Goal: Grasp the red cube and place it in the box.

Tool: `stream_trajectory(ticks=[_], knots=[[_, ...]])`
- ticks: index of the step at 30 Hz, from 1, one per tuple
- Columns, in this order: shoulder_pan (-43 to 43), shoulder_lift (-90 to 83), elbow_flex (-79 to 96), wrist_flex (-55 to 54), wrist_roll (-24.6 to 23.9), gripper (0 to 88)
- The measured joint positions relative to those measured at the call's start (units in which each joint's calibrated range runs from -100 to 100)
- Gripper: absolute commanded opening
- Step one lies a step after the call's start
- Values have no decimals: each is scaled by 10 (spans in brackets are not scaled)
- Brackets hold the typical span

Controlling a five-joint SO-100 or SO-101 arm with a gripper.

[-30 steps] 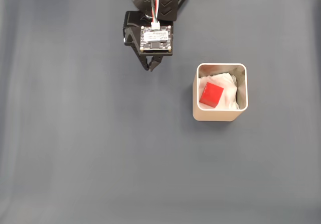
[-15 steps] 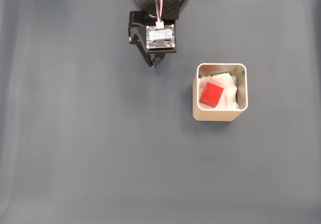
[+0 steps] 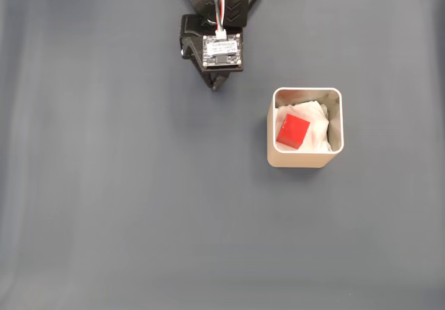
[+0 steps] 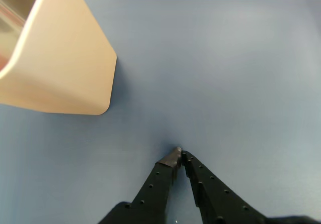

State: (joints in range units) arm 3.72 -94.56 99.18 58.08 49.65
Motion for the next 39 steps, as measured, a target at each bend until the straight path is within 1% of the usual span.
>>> stream_trajectory(ticks=[9,17,39], knots=[[-13,-38,0,115,-15,1],[-17,-53,0,168,-19,5],[-19,-54,0,171,-25,5]])
